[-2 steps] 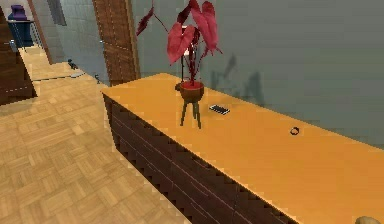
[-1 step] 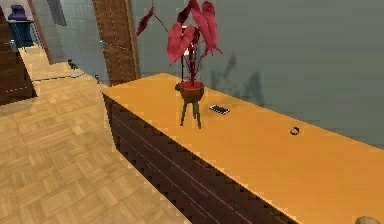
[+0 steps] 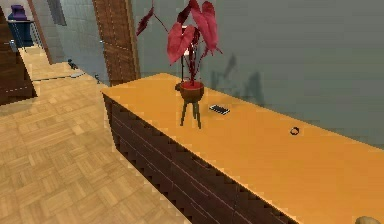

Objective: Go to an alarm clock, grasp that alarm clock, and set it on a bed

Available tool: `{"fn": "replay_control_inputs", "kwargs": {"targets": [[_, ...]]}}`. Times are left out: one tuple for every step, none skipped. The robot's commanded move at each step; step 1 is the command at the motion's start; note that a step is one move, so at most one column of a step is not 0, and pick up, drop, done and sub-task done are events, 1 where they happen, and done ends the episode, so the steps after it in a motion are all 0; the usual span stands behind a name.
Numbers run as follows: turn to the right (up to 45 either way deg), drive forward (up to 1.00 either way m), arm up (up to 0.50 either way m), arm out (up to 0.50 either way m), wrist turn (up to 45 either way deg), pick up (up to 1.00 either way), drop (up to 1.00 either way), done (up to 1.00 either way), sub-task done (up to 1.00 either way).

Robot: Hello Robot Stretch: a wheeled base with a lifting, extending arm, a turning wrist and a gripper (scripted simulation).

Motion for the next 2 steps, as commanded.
{"fn": "replay_control_inputs", "kwargs": {"targets": [[0.0,0.0,0.1,0.0,0.0,0.0,0.0,0.0,0.0],[0.0,0.0,0.0,-0.08,0.0,0.0,0.0,0.0,0.0]]}}
